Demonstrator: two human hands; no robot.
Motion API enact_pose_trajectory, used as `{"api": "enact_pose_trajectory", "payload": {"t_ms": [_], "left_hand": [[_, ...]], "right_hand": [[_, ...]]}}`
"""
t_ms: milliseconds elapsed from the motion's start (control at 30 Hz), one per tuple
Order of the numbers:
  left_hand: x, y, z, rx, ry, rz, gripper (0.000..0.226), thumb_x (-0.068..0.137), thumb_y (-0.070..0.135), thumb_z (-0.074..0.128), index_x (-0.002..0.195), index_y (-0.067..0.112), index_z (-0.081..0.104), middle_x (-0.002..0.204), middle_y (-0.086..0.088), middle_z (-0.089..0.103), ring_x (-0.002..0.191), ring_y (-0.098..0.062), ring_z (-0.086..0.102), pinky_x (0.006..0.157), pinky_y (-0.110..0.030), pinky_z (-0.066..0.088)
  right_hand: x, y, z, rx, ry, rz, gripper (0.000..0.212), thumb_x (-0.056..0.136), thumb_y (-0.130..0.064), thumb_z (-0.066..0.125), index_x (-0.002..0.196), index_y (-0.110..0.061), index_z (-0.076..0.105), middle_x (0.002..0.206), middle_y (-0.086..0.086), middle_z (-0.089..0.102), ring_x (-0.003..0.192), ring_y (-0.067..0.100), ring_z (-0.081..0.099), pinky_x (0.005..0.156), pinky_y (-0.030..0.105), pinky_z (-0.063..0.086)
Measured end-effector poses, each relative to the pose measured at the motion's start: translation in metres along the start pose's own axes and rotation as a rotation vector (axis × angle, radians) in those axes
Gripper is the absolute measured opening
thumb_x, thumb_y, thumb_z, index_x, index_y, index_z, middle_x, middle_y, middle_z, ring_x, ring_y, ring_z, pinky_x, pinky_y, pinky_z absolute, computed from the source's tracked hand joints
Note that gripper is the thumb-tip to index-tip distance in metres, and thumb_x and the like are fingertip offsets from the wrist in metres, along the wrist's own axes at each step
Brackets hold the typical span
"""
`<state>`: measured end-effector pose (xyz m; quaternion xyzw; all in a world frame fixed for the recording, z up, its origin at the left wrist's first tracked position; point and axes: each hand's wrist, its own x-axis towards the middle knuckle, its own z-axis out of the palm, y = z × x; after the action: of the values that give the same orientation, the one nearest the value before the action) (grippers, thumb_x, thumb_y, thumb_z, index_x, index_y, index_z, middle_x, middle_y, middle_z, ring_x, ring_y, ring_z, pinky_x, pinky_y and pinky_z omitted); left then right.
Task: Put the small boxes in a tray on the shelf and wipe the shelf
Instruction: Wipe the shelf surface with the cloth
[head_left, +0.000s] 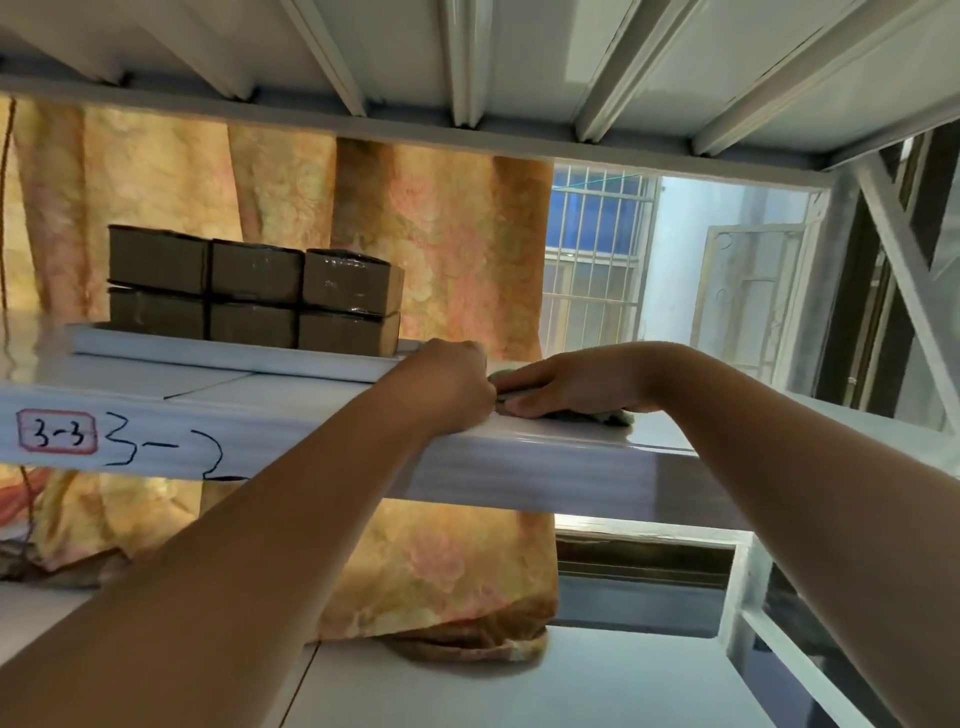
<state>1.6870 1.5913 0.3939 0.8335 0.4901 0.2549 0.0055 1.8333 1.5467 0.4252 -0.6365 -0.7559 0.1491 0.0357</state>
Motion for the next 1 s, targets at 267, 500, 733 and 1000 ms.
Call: {"api": "enact_pose_trajectory", "payload": {"t_ms": [267, 500, 733, 1000], "left_hand": [[-0.012, 0.009, -0.009, -0.318, -0.065, 0.236, 0.04, 0.083, 0.038, 0.068, 0.119, 0.027, 0.056, 0.094, 0.011, 0.064, 0.085, -0.006, 0.061, 0.068, -0.016, 0.045], [-0.003, 0.019, -0.016, -0.093, -0.125, 0.26, 0.035, 0.084, 0.036, 0.068, 0.114, 0.018, 0.066, 0.107, 0.004, 0.065, 0.091, -0.01, 0.058, 0.07, -0.018, 0.042], [0.007, 0.024, -0.018, 0.113, -0.144, 0.358, 0.01, 0.089, 0.025, 0.055, 0.089, 0.015, 0.057, 0.077, 0.003, 0.053, 0.067, -0.014, 0.046, 0.055, -0.023, 0.033], [0.037, 0.008, -0.047, -0.573, 0.05, 0.121, 0.006, 0.09, 0.014, 0.055, 0.087, 0.018, 0.051, 0.083, -0.007, 0.059, 0.071, -0.017, 0.054, 0.065, -0.029, 0.046]], "right_hand": [[-0.034, 0.048, -0.008, 0.575, 0.369, 0.022, 0.036, 0.095, 0.005, 0.046, 0.126, -0.013, 0.052, 0.135, 0.026, 0.05, 0.127, 0.046, 0.044, 0.109, 0.048, 0.037], [-0.049, 0.047, -0.009, 0.322, 0.147, 0.051, 0.046, 0.09, 0.006, 0.047, 0.131, -0.012, 0.055, 0.127, -0.001, 0.058, 0.109, 0.007, 0.055, 0.077, 0.011, 0.046], [-0.043, 0.041, -0.011, -0.127, 0.324, 0.041, 0.029, 0.091, -0.018, 0.058, 0.117, -0.007, 0.066, 0.115, 0.009, 0.068, 0.103, 0.021, 0.063, 0.085, 0.018, 0.047], [-0.029, 0.046, -0.03, 0.748, 0.713, -0.006, 0.041, 0.1, -0.04, 0.038, 0.097, -0.003, 0.057, 0.099, 0.012, 0.061, 0.097, 0.026, 0.062, 0.09, 0.04, 0.048]]}}
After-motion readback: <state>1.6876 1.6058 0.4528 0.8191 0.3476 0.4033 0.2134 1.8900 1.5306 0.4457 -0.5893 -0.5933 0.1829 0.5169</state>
